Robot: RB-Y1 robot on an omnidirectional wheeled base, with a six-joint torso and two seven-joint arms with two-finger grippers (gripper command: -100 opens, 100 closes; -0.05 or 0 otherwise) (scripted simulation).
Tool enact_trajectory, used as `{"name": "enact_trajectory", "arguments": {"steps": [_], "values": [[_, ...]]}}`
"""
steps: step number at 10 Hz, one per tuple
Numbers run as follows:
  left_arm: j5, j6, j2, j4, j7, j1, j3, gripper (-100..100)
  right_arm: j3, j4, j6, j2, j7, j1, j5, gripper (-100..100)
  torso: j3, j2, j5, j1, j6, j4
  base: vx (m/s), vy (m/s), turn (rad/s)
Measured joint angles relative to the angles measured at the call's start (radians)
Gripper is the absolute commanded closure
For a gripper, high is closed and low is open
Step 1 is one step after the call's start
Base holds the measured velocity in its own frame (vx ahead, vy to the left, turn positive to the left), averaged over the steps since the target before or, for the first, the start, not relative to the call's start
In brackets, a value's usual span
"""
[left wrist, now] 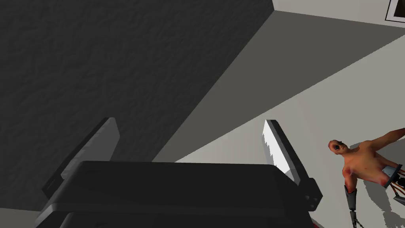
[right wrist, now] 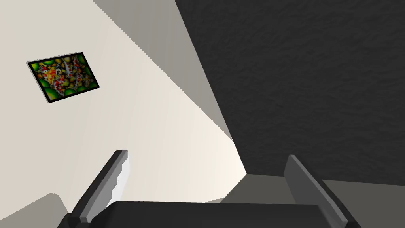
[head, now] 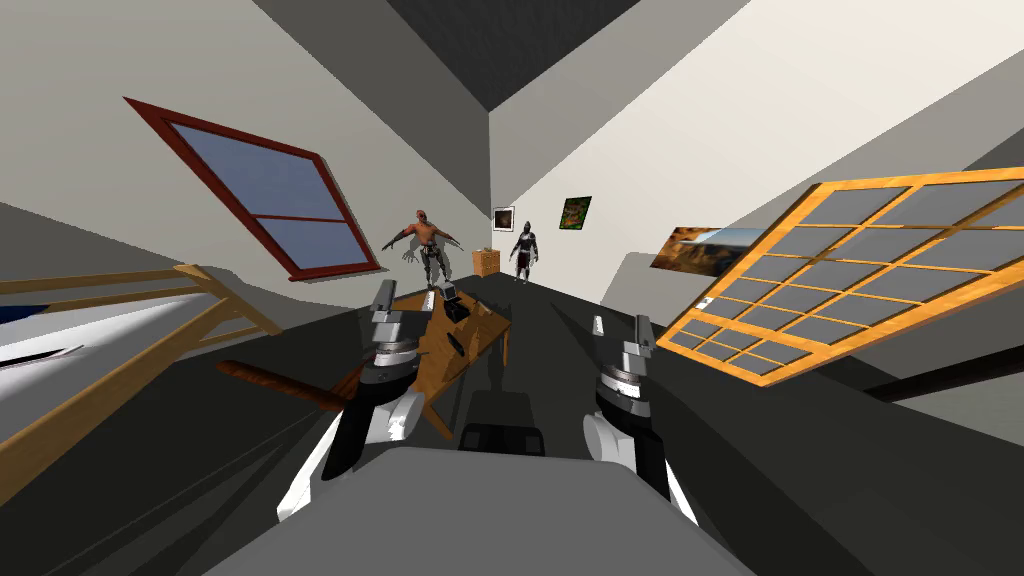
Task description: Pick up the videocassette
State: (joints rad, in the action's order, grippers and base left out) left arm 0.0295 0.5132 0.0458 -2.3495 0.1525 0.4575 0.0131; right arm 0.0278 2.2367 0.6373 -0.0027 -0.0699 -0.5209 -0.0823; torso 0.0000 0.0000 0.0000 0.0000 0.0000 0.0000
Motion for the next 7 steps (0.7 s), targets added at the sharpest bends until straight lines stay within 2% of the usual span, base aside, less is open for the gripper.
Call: {"name": "enact_trajectory", "arguments": {"steps": [2,7], "values": [[-0.001,-0.043,0.038,0.018,-0.009,-0.009,0.001,-100,0.0,0.0,0.0,0.0,0.0,0.0,0.0,0,0.001,0.001,0.0,0.002,0.0,0.0,-0.021,0.027,-0.058],[-0.018,-0.149,0.102,0.045,-0.018,-0.024,-0.012,-100,0.0,0.0,0.0,0.0,0.0,0.0,0.0,0,0.0,0.001,0.0,0.001,0.0,0.0,-0.01,0.017,-0.058]]}}
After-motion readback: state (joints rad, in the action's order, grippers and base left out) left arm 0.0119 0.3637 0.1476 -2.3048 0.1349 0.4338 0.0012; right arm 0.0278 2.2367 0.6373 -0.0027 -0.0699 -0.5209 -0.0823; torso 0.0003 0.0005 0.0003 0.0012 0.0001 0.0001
